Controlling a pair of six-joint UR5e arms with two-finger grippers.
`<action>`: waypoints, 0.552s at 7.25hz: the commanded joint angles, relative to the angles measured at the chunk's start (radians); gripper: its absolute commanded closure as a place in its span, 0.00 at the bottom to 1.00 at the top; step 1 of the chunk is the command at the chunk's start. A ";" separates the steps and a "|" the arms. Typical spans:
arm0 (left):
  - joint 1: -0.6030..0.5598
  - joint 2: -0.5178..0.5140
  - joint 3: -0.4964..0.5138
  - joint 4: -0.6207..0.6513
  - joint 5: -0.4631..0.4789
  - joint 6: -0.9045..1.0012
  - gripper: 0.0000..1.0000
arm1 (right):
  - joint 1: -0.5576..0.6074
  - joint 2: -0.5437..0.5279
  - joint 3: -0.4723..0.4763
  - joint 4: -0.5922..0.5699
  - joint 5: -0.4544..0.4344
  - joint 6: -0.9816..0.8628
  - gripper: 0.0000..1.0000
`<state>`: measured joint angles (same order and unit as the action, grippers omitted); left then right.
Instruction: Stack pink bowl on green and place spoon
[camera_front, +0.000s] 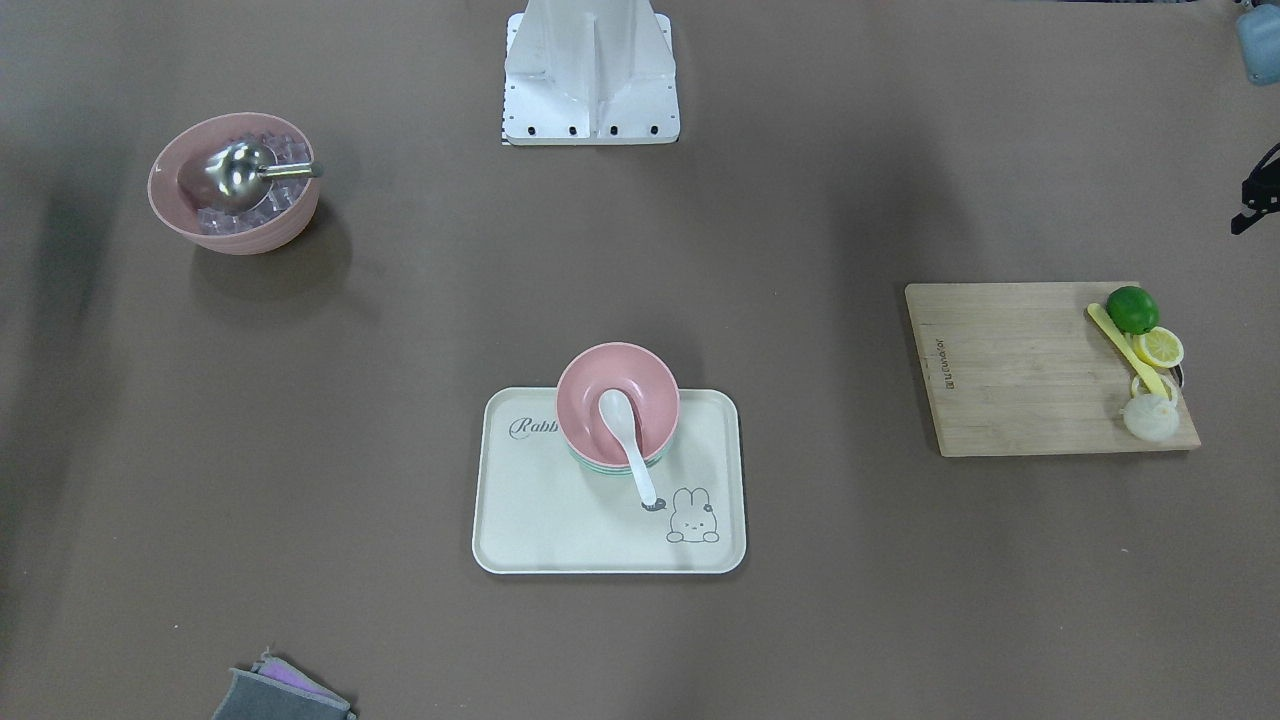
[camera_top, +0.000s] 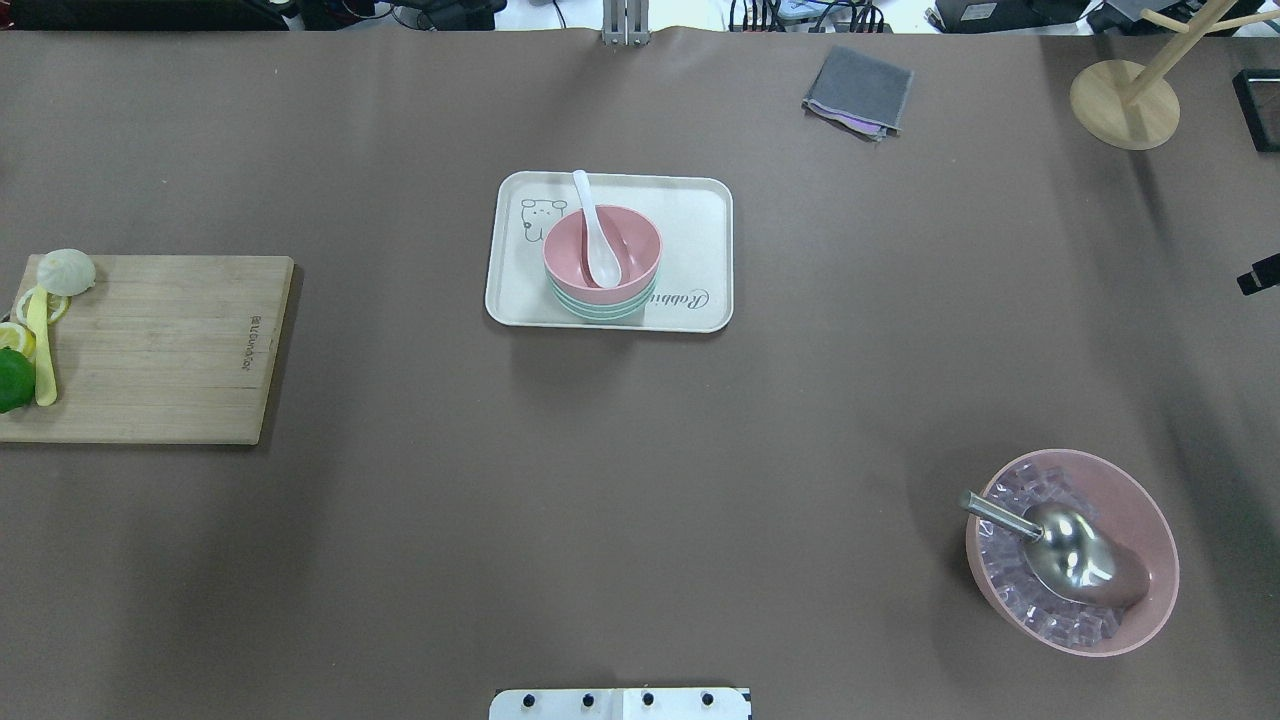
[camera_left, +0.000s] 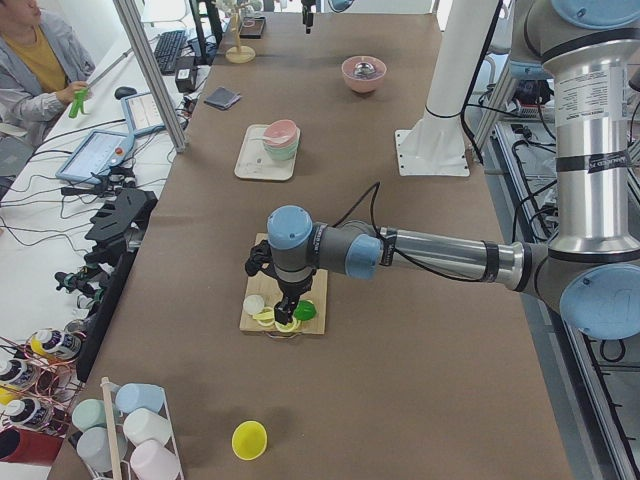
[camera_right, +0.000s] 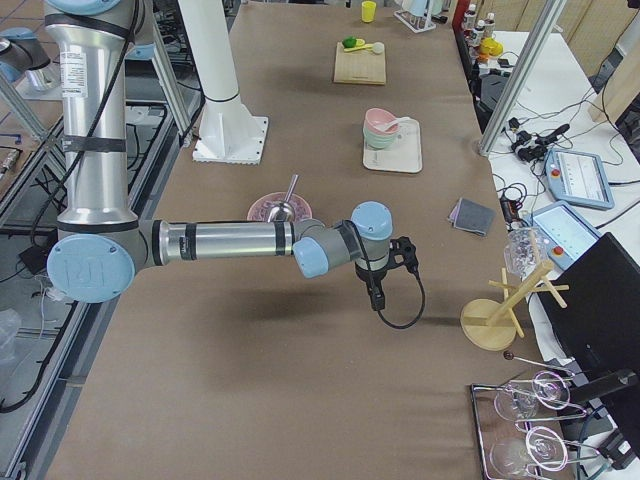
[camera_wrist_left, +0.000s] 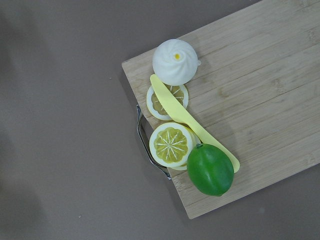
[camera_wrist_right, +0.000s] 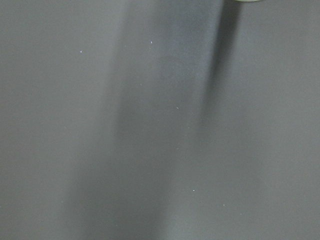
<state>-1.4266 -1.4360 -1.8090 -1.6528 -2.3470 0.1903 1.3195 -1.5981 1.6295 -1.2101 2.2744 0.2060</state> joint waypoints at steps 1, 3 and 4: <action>0.000 0.000 0.000 0.001 0.000 0.000 0.02 | 0.000 -0.002 0.003 0.001 -0.003 0.001 0.00; 0.000 0.000 0.005 -0.001 0.000 0.001 0.02 | 0.000 0.000 0.006 0.001 -0.004 0.001 0.00; 0.000 0.000 0.001 0.001 0.000 0.001 0.02 | 0.000 0.000 0.004 0.003 -0.006 0.003 0.00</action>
<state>-1.4267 -1.4358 -1.8067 -1.6528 -2.3470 0.1912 1.3192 -1.5987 1.6343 -1.2085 2.2701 0.2074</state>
